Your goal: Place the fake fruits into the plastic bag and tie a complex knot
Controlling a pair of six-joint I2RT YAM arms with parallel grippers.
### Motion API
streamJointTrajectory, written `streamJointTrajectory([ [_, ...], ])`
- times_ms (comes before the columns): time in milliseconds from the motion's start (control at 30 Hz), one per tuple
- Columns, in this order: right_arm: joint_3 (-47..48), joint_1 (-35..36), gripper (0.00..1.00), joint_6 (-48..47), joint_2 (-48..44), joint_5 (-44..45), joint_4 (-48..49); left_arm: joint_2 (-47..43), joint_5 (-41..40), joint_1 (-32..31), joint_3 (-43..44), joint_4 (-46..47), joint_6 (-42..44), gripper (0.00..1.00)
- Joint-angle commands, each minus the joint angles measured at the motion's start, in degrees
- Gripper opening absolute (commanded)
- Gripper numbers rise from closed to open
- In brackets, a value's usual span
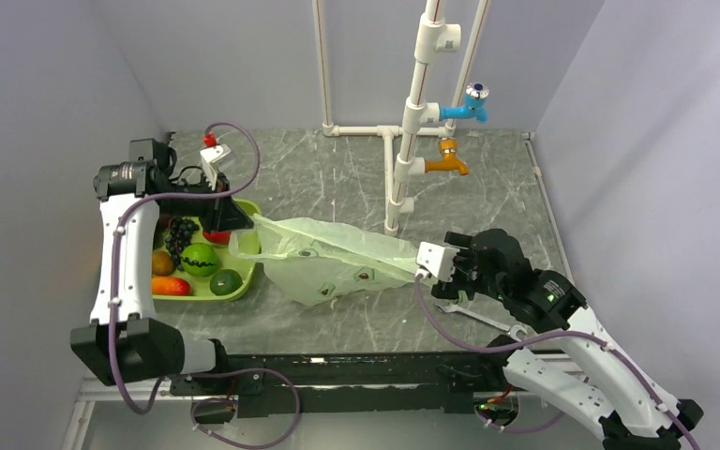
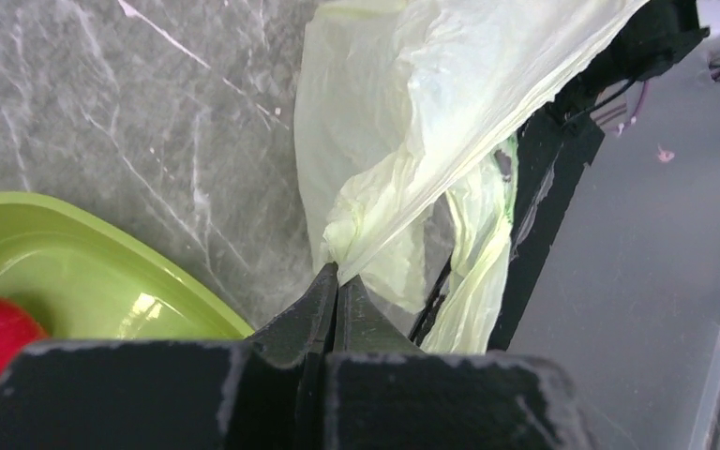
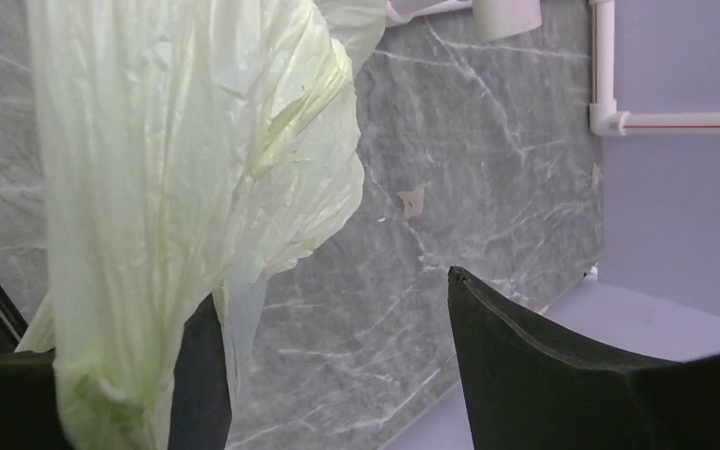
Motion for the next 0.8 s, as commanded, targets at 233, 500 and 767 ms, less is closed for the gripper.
streamJointTrajectory([
  [233, 21.24, -1.20, 0.95, 10.82, 10.52, -19.79, -5.31, 0.53, -1.88, -13.52, 3.79, -4.81, 12.49, 0.00],
  [500, 26.39, 0.69, 0.99, 20.83, 13.85, -29.68, 10.54, -0.11, 4.52, -16.49, 4.86, 6.66, -5.99, 0.00],
  [767, 31.12, 4.85, 1.00, 15.09, 19.23, -22.08, 12.67, 0.72, 0.30, -18.35, 7.69, 6.36, -10.02, 0.00],
])
